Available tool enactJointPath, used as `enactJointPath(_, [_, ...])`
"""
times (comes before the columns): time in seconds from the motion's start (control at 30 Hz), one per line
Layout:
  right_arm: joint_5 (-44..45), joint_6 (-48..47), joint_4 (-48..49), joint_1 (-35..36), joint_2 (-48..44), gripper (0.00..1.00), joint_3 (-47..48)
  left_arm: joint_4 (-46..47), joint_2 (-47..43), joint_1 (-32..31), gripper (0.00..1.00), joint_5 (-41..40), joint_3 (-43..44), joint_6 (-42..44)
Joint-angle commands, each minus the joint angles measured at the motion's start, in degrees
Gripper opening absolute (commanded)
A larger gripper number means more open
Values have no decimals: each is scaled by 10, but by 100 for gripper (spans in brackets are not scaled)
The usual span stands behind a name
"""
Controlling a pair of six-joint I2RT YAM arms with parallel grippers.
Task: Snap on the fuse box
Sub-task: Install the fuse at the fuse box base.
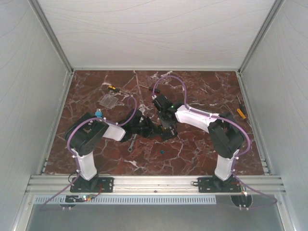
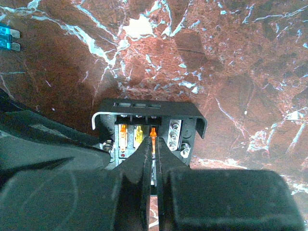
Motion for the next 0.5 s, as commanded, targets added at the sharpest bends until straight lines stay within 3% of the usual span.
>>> enactJointPath(0.0, [-23,-10,-52,-1,82,0,-40,-40,1,-5,22,-20,3,11])
enactJointPath(0.23, [-43,-8,-36,2,99,0,-23,-41,1,-5,22,-22,3,11])
enactJointPath(0.47, [-35,11,-8,2,10,0,-33,-41,-4,-6,22,-25,-1,11])
